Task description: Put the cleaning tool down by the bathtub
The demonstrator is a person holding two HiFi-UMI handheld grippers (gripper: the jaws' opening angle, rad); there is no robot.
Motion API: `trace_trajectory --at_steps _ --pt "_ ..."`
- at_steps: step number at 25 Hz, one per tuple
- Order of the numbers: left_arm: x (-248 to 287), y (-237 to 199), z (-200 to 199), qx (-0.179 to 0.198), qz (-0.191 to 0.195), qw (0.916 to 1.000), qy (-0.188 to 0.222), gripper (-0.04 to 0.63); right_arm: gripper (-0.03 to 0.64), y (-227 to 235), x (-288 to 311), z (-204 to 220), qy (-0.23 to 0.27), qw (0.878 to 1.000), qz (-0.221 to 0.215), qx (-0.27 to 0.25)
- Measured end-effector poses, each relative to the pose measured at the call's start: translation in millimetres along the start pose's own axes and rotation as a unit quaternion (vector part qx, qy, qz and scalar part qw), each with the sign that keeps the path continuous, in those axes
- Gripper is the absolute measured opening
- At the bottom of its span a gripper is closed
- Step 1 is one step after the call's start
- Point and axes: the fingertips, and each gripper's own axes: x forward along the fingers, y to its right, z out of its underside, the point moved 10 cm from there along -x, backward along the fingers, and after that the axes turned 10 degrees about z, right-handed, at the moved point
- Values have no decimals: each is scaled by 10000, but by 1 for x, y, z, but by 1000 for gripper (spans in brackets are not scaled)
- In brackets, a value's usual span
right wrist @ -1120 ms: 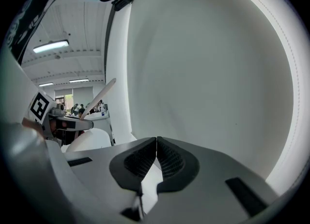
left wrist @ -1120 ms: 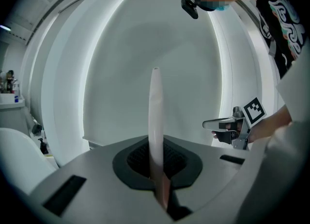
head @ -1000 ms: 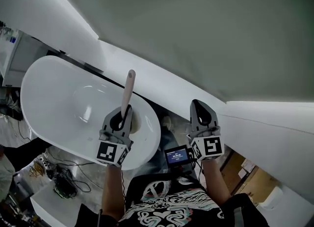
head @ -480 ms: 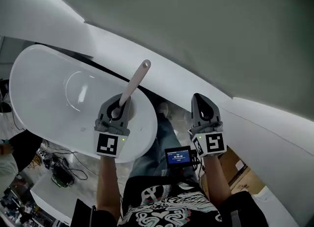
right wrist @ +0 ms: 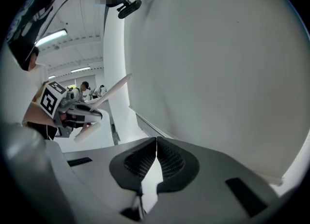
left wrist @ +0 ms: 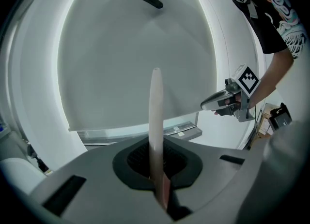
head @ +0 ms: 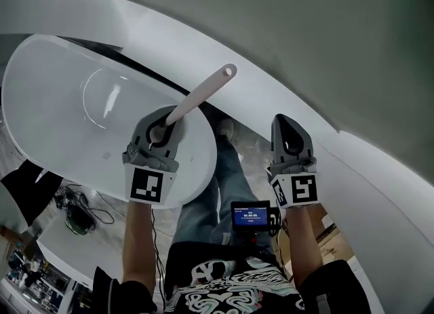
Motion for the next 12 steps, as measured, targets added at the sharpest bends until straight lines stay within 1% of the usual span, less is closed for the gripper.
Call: trace_trajectory --at_steps 5,9,12 --pt "17 5 15 93 60 9997 -227 14 28 7 17 20 -63 9999 22 122" --pt "29 8 35 132 163 9990 -385 14 28 10 32 35 -134 9999 -31 79" --pt "35 7 45 264 264 9980 -518 14 28 15 36 47 -199 9998 -5 78"
